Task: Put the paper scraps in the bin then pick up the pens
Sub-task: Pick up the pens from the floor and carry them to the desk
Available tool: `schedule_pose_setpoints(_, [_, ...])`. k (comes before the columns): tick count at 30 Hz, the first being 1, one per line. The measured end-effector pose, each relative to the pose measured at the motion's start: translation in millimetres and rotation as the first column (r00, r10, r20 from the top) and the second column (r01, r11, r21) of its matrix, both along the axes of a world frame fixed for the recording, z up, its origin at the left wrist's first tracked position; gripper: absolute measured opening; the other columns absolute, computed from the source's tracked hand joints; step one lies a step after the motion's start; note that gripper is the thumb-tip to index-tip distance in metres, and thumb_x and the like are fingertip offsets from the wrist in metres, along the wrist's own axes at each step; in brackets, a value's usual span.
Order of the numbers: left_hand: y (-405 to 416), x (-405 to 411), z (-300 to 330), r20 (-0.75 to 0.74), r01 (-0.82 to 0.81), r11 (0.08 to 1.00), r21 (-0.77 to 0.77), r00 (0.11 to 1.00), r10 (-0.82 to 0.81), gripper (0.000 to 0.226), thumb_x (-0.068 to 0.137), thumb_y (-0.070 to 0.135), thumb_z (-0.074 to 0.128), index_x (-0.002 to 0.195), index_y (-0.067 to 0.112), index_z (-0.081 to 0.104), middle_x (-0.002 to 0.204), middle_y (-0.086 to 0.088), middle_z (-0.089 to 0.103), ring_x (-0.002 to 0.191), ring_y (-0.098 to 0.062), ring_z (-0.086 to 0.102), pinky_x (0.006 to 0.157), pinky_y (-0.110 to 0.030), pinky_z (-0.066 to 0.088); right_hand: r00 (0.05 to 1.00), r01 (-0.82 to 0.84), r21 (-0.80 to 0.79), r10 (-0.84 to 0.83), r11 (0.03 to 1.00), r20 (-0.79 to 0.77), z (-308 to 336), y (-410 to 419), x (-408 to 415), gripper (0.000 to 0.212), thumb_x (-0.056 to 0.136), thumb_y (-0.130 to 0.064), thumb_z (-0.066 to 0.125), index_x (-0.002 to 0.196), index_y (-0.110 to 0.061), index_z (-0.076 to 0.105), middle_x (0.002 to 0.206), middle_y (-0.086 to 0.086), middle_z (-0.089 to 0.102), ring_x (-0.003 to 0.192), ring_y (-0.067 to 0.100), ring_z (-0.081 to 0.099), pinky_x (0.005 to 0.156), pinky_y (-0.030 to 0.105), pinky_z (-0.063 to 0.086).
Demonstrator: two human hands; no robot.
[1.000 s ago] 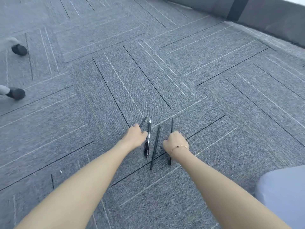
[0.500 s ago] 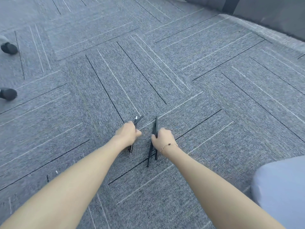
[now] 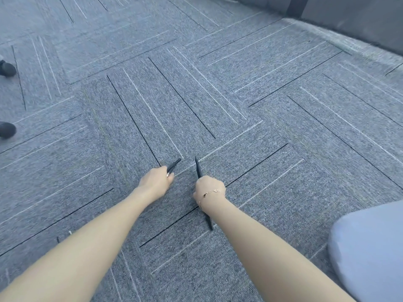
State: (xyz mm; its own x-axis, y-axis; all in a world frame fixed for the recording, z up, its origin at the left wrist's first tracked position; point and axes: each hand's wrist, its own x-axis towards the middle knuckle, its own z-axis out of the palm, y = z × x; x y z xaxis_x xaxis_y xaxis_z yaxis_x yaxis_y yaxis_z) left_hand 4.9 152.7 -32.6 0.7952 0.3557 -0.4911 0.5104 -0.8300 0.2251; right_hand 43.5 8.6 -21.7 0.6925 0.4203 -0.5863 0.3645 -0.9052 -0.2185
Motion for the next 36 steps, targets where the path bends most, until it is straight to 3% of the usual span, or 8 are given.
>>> schedule_pose_setpoints(6, [-2.6, 3.8, 26.3, 0.024, -0.127, 0.954, -0.272, 0.990, 0.139, 0.031, 0.098, 0.023, 0.036, 0.126, 0.010, 0.040, 0.076, -0.005, 0.057, 0.051, -0.012, 0.045, 0.042, -0.019, 0.038, 0.969, 0.231, 0.103, -0.220, 0.967, -0.113, 23.3, -32.7, 12.0, 0.025, 0.095, -0.019, 0.039, 0.103, -0.001, 0.054, 0.095, 0.013, 0.058, 0.083, 0.028, 0.056, 0.072, 0.036, 0.047])
schedule_pose_setpoints(11, [-19.9, 16.1, 82.0, 0.124, -0.145, 0.956, -0.254, 0.976, 0.181, 0.026, 0.100, 0.029, 0.027, 0.086, 0.013, 0.042, 0.059, 0.004, 0.038, 0.042, -0.007, 0.029, 0.034, -0.014, 0.026, 0.942, 0.336, 0.272, -0.315, 0.902, -0.118, 69.9, -56.6, 16.7, 0.029, 0.099, -0.030, 0.036, 0.111, -0.005, 0.047, 0.103, 0.014, 0.065, 0.081, 0.028, 0.061, 0.076, 0.040, 0.054])
schedule_pose_setpoints(14, [-32.5, 22.2, 123.2, 0.090, -0.101, 0.954, -0.281, 0.987, 0.131, 0.026, 0.100, 0.032, 0.025, 0.085, 0.018, 0.040, 0.057, 0.006, 0.033, 0.041, -0.005, 0.026, 0.031, -0.012, 0.024, 0.951, 0.308, 0.293, -0.290, 0.905, -0.104, 109.9, -66.1, 20.9, 0.030, 0.099, -0.027, 0.037, 0.117, -0.004, 0.045, 0.107, 0.013, 0.064, 0.075, 0.023, 0.054, 0.067, 0.033, 0.048])
schedule_pose_setpoints(17, [-44.0, 22.5, 170.3, 0.042, -0.071, 0.943, -0.325, 0.995, 0.090, 0.026, 0.100, 0.033, 0.022, 0.077, 0.029, 0.033, 0.060, 0.005, 0.037, 0.046, -0.006, 0.032, 0.040, -0.014, 0.029, 0.947, 0.321, 0.300, -0.302, 0.898, -0.108, 157.0, -76.3, 24.4, 0.029, 0.098, -0.025, 0.038, 0.116, -0.005, 0.047, 0.107, 0.014, 0.064, 0.082, 0.027, 0.060, 0.073, 0.035, 0.050])
schedule_pose_setpoints(20, [-51.4, 17.5, 215.5, 0.024, -0.096, 0.944, -0.314, 0.994, 0.109, 0.033, 0.100, 0.035, 0.023, 0.081, 0.017, 0.044, 0.077, 0.000, 0.059, 0.069, -0.013, 0.053, 0.066, -0.027, 0.041, 0.941, 0.334, 0.288, -0.303, 0.897, -0.150, 205.2, -86.5, 25.0, 0.028, 0.095, -0.025, 0.041, 0.111, -0.004, 0.051, 0.106, 0.016, 0.064, 0.085, 0.030, 0.062, 0.079, 0.039, 0.053])
schedule_pose_setpoints(25, [-57.2, 10.2, 332.3, 0.110, 0.079, 0.996, -0.044, 0.991, -0.073, 0.038, 0.099, 0.034, 0.025, 0.069, 0.016, 0.038, 0.081, -0.002, 0.042, 0.077, -0.019, 0.043, 0.071, -0.032, 0.040, 0.956, 0.284, 0.285, -0.250, 0.915, -0.151, 315.9, -106.7, 26.2, 0.021, 0.093, -0.025, 0.046, 0.097, -0.005, 0.053, 0.095, 0.015, 0.064, 0.074, 0.028, 0.057, 0.071, 0.038, 0.053])
schedule_pose_setpoints(28, [-61.0, 4.4, 411.3, 0.106, 0.063, 0.986, -0.157, 0.993, -0.046, 0.033, 0.099, 0.032, 0.029, 0.072, 0.015, 0.035, 0.083, 0.000, 0.033, 0.063, -0.013, 0.036, 0.058, -0.025, 0.037, 0.968, 0.245, 0.281, -0.218, 0.928, -0.125, 392.4, -112.7, 21.7, 0.015, 0.094, -0.023, 0.046, 0.090, -0.009, 0.050, 0.091, 0.014, 0.062, 0.074, 0.028, 0.059, 0.070, 0.037, 0.053])
schedule_pose_setpoints(36, [-63.8, -42.7, 603.1, 0.121, 0.020, 0.944, -0.329, 0.992, 0.021, 0.040, 0.094, 0.031, 0.047, 0.060, 0.018, 0.032, 0.071, 0.003, 0.030, 0.064, -0.013, 0.033, 0.061, -0.025, 0.032, 0.987, 0.146, 0.294, -0.117, 0.945, -0.112, 606.0, -105.6, -15.6, 0.026, 0.095, -0.020, 0.047, 0.106, 0.001, 0.057, 0.102, 0.017, 0.067, 0.083, 0.029, 0.066, 0.073, 0.037, 0.056])
